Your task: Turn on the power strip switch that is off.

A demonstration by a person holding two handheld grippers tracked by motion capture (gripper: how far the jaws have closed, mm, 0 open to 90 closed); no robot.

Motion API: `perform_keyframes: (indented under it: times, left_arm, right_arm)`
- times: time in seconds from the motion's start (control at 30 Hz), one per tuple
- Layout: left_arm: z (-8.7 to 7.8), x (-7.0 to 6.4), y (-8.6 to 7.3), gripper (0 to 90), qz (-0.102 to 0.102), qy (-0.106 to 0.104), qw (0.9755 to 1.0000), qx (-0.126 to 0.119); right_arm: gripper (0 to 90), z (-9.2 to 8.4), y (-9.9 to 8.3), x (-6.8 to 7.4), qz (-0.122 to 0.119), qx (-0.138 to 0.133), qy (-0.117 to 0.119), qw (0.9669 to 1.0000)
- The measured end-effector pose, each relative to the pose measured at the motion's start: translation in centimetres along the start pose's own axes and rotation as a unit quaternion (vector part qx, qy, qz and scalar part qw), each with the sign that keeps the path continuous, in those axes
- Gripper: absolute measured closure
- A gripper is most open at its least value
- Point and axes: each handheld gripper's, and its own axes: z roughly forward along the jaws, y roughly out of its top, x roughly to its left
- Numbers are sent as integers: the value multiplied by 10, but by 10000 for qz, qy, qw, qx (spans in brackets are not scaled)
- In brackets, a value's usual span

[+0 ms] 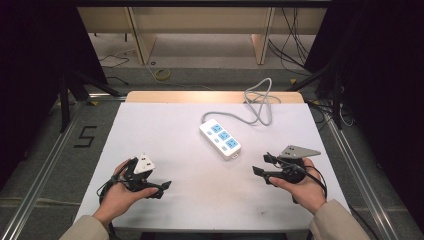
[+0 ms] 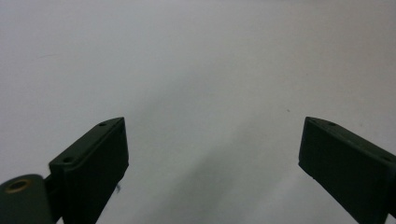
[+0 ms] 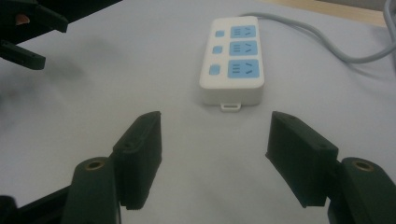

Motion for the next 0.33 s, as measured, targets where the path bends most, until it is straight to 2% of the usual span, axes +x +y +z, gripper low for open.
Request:
perform_keyframes:
  times: [0.2,0.33]
  left_arm:
    - [0,-1,0,80,6,-7,10000,1]
    - [0,-3,1,80,-50,-105,9999,-43]
  right_arm:
    - [345,-13,-11,0,54,-102,-73,9999]
    - [332,-17,-15,2,109,-146,-109,9998]
